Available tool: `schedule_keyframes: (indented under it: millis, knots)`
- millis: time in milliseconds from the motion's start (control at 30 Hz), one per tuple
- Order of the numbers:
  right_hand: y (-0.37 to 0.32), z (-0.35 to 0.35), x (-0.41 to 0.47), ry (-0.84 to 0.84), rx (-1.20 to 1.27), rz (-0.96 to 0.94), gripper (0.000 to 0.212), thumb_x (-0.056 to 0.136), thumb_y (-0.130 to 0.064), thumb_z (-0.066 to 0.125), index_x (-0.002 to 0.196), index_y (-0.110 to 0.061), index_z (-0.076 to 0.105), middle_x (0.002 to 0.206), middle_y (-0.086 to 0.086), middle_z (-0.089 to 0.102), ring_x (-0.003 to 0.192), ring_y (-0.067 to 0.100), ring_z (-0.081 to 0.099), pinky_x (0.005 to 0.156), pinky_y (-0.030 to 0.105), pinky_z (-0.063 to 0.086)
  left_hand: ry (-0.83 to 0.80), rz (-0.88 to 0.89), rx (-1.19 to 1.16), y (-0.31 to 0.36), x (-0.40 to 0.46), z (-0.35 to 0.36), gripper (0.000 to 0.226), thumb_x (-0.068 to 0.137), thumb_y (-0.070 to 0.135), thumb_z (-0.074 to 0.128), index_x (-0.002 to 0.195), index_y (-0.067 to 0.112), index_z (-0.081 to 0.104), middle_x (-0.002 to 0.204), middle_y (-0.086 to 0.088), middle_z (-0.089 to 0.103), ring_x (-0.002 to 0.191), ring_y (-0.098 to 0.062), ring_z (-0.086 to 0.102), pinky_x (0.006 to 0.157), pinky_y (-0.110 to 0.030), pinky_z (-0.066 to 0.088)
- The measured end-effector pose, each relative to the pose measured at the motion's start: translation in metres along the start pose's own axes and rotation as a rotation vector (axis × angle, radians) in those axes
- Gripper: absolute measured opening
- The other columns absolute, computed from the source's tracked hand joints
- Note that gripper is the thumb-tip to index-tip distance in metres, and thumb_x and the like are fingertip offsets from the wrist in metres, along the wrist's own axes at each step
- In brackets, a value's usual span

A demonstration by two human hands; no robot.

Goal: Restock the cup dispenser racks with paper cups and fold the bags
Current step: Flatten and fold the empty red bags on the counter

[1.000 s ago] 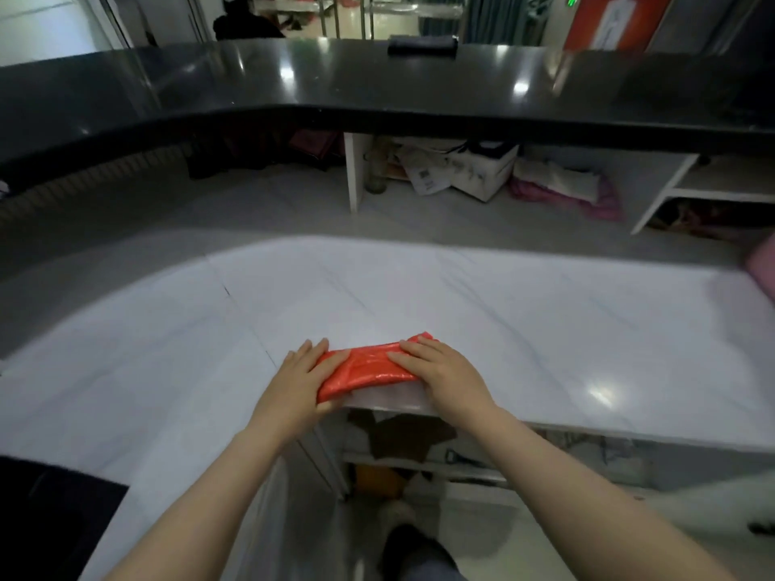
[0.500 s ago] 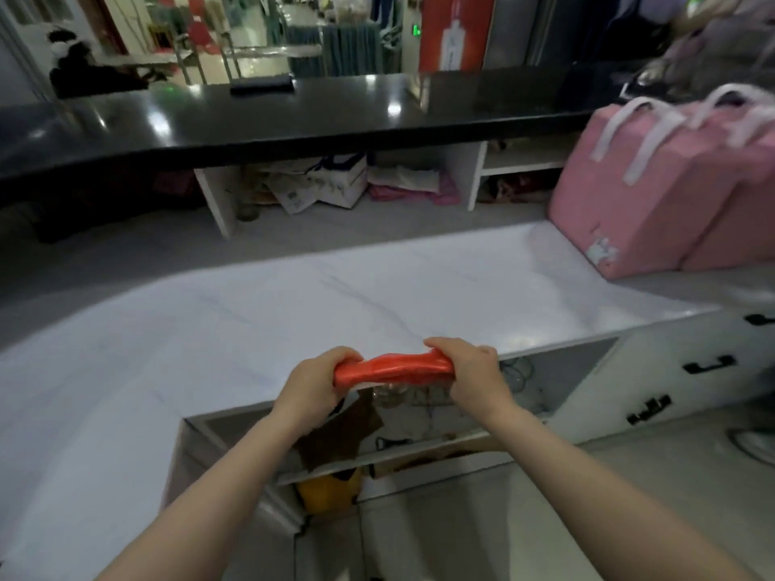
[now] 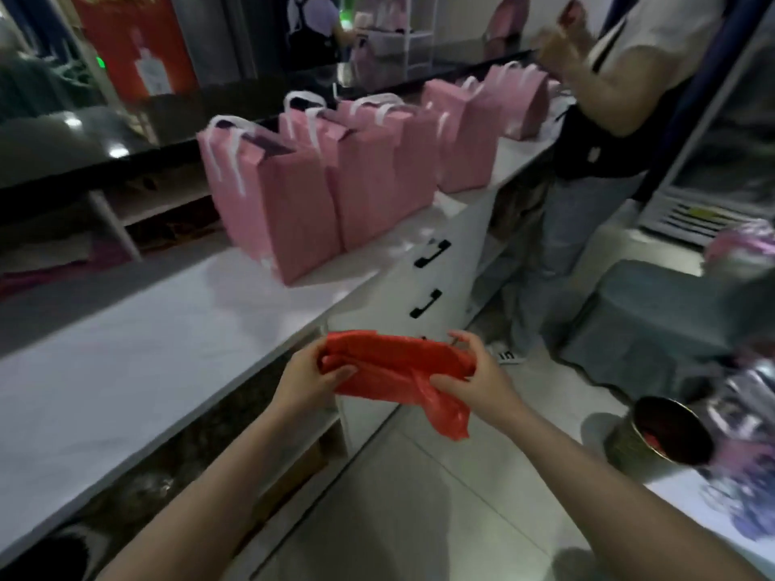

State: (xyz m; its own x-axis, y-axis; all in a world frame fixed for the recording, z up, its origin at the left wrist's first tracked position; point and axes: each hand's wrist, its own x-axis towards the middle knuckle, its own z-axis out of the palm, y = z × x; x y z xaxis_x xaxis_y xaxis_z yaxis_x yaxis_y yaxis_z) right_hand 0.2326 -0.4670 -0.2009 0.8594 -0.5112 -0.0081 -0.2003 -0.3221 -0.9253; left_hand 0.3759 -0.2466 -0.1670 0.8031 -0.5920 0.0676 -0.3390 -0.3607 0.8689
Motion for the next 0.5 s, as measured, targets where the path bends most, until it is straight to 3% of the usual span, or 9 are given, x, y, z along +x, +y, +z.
schedule_keyframes:
  millis: [67,133,233,300,400,500]
  knots:
    - [0.026,-0.045,-0.007,0.016,0.006,0.037,0.082,0.051,-0.053,0.08,0.122,-0.052,0.038,0.115,-0.022,0.055,0.098,0.0,0.061,0.08,0.024,0.053,-0.069,-0.01,-0.013,0.016,0.02,0.049,0.034,0.079,0.01,0.073,0.093,0.039,0.061,0.087,0.021,0.066,0.079,0.01,0.062,0.068,-0.011,0.049]
    - [0.051,-0.086,-0.015,0.085,0.013,0.096,0.084,0.058,-0.047,0.081,0.129,-0.047,0.037,0.118,-0.02,0.054,0.101,0.002,0.059,0.083,0.027,0.053,-0.141,0.02,0.009,0.03,0.039,0.093,0.032,0.079,0.008,0.072,0.096,0.033,0.06,0.085,0.02,0.065,0.074,0.015,0.06,0.063,-0.005,0.044]
    - [0.088,-0.14,-0.025,0.234,0.042,0.176,0.067,0.074,-0.035,0.079,0.128,-0.041,0.04,0.117,-0.017,0.055,0.103,0.008,0.059,0.088,0.037,0.053,-0.236,0.031,0.01,0.052,0.068,0.15,0.031,0.078,0.002,0.07,0.098,0.025,0.063,0.086,0.011,0.069,0.075,0.01,0.062,0.068,-0.01,0.048]
    - [0.109,-0.168,-0.03,0.306,0.037,0.221,0.06,0.074,-0.035,0.078,0.123,-0.039,0.044,0.113,-0.015,0.056,0.103,0.009,0.058,0.09,0.038,0.052,-0.282,0.067,0.029,0.066,0.085,0.184,0.031,0.078,0.003,0.071,0.097,0.026,0.063,0.082,0.013,0.067,0.07,0.015,0.059,0.063,-0.005,0.045]
    - [0.134,-0.197,-0.033,0.407,0.026,0.285,0.06,0.072,-0.034,0.079,0.122,-0.037,0.046,0.113,-0.013,0.058,0.106,0.011,0.058,0.088,0.034,0.051,-0.384,0.072,0.008,0.083,0.115,0.231,0.028,0.08,0.005,0.071,0.103,0.019,0.064,0.089,0.005,0.068,0.077,0.003,0.062,0.066,-0.013,0.049]
    - [0.154,-0.227,-0.028,0.478,-0.007,0.34,0.067,0.071,-0.035,0.078,0.129,-0.025,0.047,0.119,-0.004,0.059,0.111,0.017,0.056,0.092,0.036,0.049,-0.487,0.112,0.009,0.097,0.148,0.279,0.026,0.08,0.006,0.071,0.103,0.019,0.064,0.086,0.006,0.068,0.078,-0.003,0.063,0.063,-0.01,0.048]
